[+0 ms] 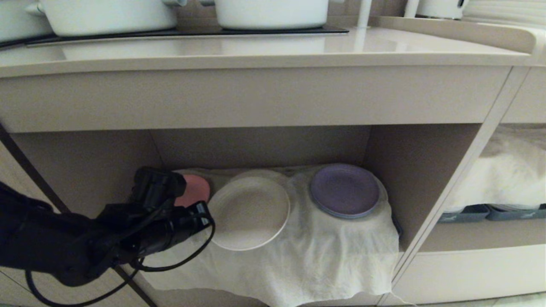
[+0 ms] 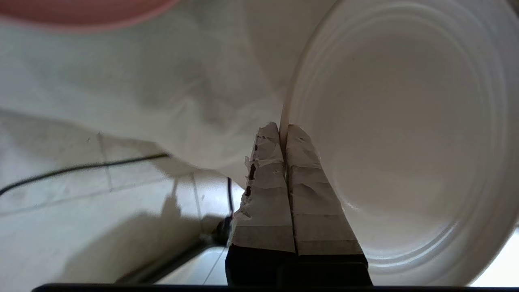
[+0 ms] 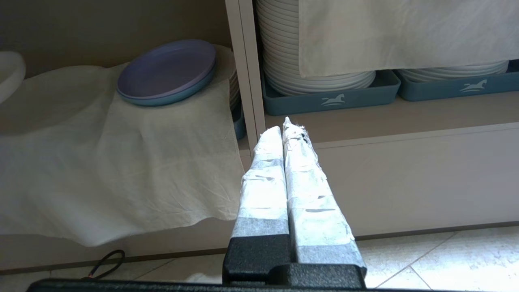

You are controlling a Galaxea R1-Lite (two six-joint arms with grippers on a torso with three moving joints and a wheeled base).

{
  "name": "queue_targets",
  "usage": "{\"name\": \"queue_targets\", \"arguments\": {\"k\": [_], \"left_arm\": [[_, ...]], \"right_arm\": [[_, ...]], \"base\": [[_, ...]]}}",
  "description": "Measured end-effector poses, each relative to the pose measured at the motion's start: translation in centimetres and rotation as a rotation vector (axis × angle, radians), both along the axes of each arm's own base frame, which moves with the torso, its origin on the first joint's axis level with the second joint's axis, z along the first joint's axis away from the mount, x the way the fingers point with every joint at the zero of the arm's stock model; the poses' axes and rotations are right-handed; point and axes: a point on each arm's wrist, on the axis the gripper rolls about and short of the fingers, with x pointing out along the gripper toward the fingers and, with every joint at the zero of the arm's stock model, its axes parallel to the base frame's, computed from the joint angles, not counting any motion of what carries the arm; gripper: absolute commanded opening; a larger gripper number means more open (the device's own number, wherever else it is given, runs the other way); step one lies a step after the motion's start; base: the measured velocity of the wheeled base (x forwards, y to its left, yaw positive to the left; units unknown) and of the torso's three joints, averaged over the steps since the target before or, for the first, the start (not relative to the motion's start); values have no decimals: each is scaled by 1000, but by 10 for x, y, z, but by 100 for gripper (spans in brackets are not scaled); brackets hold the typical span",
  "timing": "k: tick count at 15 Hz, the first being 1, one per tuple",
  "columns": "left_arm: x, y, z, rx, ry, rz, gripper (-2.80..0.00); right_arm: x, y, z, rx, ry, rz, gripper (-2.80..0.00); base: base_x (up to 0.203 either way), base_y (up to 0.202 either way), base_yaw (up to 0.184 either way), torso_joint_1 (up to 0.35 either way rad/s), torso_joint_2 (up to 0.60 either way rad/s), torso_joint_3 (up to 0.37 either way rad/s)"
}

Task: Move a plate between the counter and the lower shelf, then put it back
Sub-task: Put the plate in the cupboard

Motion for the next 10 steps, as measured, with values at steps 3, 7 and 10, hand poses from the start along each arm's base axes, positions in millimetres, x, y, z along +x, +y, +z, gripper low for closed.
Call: {"name": "queue_targets", "arguments": {"k": [3, 7, 10], "left_arm": [[9, -4, -9, -6, -22, 3, -280], [15, -6, -17, 3, -8, 2, -280], [20, -8, -17, 8, -5, 0, -280]], "right_arm": [[0, 0, 0, 0, 0, 0, -280], [0, 0, 0, 0, 0, 0, -280], [0, 0, 0, 0, 0, 0, -280]], "base": [[0, 0, 0, 0, 0, 0], [0, 0, 0, 0, 0, 0], [0, 0, 0, 0, 0, 0]]}}
